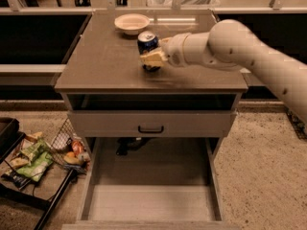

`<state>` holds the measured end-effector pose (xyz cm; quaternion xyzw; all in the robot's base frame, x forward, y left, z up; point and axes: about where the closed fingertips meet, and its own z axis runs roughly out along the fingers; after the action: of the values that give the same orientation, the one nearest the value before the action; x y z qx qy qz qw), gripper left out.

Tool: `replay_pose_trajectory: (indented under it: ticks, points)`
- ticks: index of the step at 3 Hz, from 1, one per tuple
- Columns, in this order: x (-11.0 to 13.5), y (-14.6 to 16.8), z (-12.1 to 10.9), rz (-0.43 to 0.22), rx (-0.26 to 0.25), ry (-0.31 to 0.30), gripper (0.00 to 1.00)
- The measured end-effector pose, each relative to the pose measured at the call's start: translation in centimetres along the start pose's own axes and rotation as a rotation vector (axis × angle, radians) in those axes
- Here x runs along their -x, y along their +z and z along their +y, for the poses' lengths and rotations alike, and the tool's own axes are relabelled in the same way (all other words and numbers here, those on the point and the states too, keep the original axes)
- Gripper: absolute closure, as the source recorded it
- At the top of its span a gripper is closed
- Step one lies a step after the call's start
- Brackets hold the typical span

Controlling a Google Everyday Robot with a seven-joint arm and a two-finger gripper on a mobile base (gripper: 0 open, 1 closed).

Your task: Pick pepsi can from middle drawer and place on counter

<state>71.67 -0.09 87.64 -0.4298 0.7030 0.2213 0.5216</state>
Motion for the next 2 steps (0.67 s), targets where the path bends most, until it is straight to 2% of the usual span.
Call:
replay_pose_trajectory:
  ticks: [1,2]
  points:
    - [-2.83,2.32,-0.67,0.019,-0.008,0.012,1.00]
    - [-2.43,2.17,-0.72,0.019,-0.008,0.012,0.86]
